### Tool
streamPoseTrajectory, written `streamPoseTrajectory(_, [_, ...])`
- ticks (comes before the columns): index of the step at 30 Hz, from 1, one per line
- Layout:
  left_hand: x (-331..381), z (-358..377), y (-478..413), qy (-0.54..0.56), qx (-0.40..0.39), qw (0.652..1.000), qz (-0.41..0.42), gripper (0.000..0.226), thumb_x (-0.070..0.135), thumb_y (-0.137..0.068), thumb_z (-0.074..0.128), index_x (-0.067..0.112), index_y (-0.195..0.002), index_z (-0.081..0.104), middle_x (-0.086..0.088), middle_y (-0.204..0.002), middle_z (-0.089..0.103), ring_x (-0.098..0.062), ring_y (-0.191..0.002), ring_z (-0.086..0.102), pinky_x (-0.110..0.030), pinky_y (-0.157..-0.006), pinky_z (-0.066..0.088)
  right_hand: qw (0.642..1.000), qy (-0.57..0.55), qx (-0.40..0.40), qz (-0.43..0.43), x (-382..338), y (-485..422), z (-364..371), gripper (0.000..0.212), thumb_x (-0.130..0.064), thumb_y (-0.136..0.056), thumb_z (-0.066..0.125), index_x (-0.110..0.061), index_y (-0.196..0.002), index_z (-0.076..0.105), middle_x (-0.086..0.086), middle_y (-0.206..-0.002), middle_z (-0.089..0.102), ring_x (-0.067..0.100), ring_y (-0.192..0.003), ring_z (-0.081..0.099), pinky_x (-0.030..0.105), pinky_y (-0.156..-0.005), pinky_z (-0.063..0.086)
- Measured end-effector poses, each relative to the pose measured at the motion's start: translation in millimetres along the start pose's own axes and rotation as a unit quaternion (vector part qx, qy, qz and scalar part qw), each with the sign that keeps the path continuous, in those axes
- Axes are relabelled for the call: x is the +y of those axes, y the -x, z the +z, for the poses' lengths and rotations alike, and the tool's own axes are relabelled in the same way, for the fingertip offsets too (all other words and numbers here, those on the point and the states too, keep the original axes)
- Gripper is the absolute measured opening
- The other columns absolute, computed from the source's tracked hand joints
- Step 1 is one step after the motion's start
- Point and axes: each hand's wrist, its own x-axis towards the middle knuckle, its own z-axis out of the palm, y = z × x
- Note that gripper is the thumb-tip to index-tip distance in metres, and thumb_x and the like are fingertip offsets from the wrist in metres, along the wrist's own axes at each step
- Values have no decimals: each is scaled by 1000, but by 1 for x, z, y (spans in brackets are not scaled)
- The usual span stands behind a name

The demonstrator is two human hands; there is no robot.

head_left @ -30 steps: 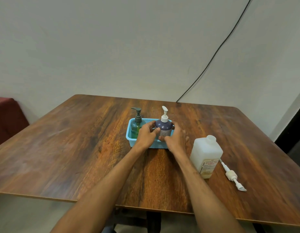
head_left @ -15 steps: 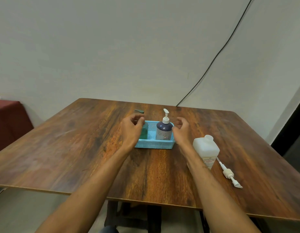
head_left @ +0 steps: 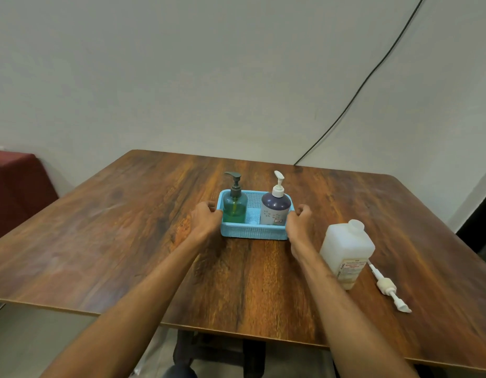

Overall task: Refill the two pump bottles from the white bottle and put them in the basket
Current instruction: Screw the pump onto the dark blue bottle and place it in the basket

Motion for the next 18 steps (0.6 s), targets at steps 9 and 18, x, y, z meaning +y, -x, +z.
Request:
streamPoseTrajectory(9, [-6,12,-18,-13,4,1000,16,21,-5,-94,52,-4,-104,71,-6,-100,66,-18,-91,66,-46,-80,62,998,3,67,11,3,-13,13,42,1,-95,49,-8,-136,55,8,-134,60,16,-104,56,16,-61,37])
streamPoseTrajectory(18, [3,27,-53,-38,6,999,19,25,-6,-90,50,-1,-96,74,-12,-102,73,-21,-88,70,-45,-75,62,996,-28,78,13,-3,-40,26,28,1,-96,49,-6,-120,62,6,-109,63,9,-77,52,18,-54,40])
